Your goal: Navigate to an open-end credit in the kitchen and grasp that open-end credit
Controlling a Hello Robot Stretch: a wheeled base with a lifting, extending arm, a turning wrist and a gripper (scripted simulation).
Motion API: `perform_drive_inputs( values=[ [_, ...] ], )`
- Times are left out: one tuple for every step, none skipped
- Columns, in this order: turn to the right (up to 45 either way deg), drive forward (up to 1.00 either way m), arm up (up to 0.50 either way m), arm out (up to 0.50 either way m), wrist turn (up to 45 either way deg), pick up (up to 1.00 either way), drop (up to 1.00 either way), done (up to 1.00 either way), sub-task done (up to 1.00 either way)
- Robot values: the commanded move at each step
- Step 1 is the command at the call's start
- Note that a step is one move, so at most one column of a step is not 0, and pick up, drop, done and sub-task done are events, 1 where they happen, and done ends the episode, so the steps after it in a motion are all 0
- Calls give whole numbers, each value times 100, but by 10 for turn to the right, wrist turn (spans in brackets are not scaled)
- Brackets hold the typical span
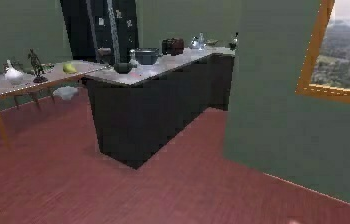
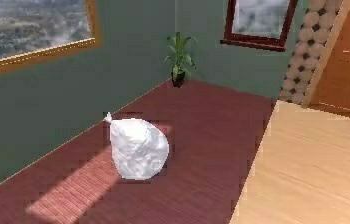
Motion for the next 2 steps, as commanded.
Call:
perform_drive_inputs(
  values=[
    [0, 100, 0, 0, 0, 0, 0, 0, 0],
    [-90, 0, 0, 0, 0, 0, 0, 0, 0]
  ],
)
